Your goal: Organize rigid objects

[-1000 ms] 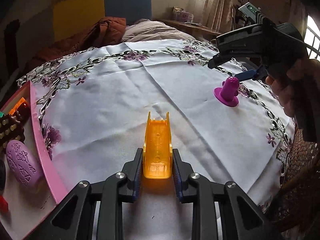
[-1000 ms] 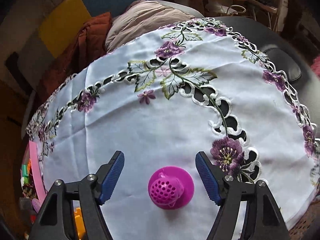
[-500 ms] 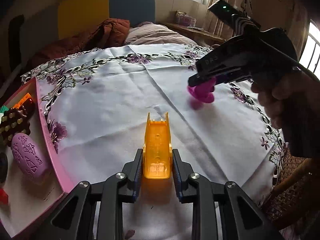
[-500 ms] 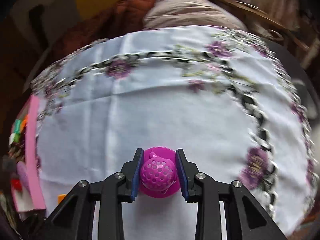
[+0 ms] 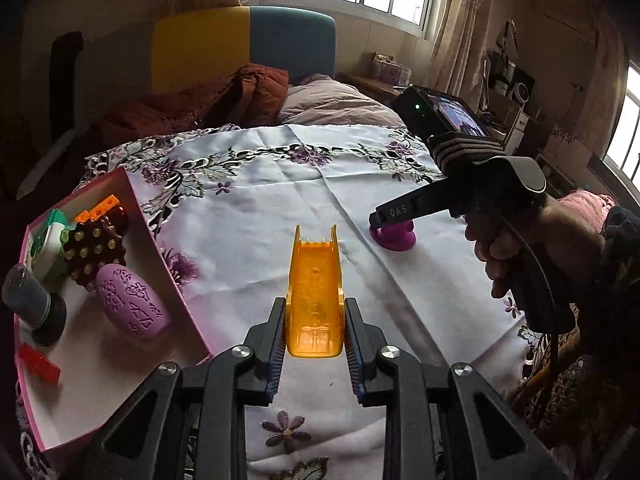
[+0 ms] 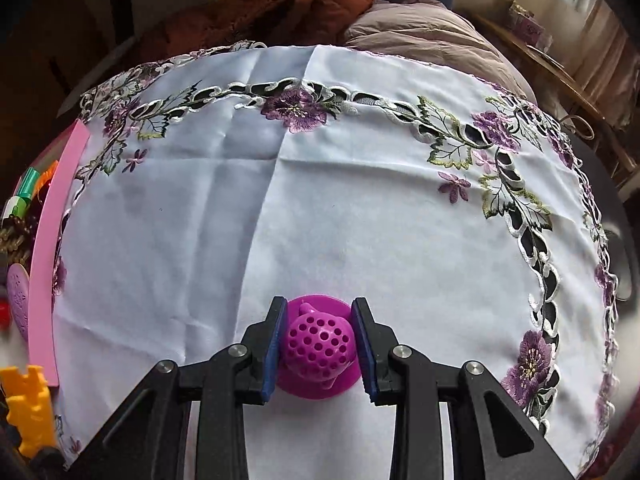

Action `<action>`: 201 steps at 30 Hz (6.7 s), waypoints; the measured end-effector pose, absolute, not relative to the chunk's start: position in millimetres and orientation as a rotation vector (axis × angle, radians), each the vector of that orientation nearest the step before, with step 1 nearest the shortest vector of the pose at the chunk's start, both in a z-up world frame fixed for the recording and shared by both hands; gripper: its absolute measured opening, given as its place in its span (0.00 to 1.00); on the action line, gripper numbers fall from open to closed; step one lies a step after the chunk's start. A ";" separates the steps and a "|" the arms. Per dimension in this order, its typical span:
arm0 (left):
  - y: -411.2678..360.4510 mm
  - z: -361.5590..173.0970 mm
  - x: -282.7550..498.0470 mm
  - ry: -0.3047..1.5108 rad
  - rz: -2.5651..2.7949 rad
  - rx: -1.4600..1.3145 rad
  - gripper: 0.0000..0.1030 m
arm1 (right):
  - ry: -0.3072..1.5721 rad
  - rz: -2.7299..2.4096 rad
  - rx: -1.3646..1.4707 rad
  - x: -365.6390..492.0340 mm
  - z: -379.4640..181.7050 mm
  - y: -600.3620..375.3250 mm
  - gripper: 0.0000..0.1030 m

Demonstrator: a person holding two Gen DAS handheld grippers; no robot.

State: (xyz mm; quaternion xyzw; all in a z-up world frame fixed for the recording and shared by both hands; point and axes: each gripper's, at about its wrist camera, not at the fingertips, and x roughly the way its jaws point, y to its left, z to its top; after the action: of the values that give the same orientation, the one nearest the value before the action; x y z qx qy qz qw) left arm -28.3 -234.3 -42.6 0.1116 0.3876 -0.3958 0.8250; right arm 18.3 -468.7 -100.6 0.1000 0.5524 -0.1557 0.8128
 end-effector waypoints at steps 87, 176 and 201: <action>-46.1 -71.5 38.8 0.979 -0.509 -0.002 0.30 | 1.166 -0.313 0.050 19.7 -97.7 -450.9 0.32; -5.2 -28.2 9.7 0.815 -0.152 -0.023 0.41 | 0.814 0.053 0.026 38.2 -59.1 -187.6 0.77; -20.6 -15.9 -5.7 0.705 -0.031 0.010 0.54 | 0.740 -0.030 0.058 9.8 -42.6 -203.0 0.84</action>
State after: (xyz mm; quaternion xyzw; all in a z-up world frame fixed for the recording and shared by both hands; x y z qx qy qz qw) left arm -5.7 -20.6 -15.9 0.0047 0.3452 -0.0151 0.9384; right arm 9.8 -203.0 -42.6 0.0284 0.3615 -0.0145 0.9318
